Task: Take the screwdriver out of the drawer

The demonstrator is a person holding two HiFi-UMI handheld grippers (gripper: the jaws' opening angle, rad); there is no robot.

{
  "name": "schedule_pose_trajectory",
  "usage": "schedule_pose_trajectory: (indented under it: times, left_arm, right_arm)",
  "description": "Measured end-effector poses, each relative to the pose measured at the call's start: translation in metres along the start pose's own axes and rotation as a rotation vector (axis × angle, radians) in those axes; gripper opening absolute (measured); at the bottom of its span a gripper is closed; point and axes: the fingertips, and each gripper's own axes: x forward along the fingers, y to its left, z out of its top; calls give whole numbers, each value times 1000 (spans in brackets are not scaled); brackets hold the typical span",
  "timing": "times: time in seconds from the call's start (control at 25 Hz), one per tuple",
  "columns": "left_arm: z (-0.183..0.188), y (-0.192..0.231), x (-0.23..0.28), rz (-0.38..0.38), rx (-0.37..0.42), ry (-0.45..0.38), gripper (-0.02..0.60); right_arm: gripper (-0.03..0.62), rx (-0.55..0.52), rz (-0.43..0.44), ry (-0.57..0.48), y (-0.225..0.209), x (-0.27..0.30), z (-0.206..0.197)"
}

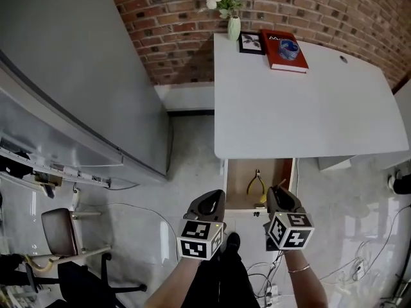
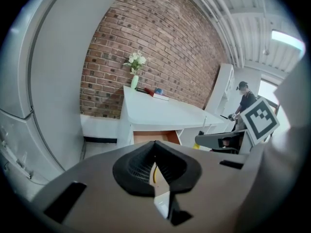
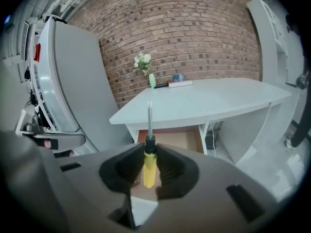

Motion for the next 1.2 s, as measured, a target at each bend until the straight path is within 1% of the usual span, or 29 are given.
schedule_pose_trajectory:
  times: [0.24,0.44,0.72,1.0,1.2]
  left_arm:
    - [16,-6,-13,-23,11,-17,-8]
    - [24,-10,-27,-34,45,-22,-8]
    - [36,-17,-43,-39,60,-45,-8]
    - [45,-29,-60,-48,96,-65,-8]
    - [44,-34,-70,-58,109,-64,-8]
  right_arm:
    - [80,15,0,-50,14,-35,19]
    - [80,34,13,-100,28,-66,33]
    - [80,40,-1,-145,35,-98,48]
    - [80,28,-14,-181,37,-121,56]
    - [78,-13,-39,-186,40,-134,55]
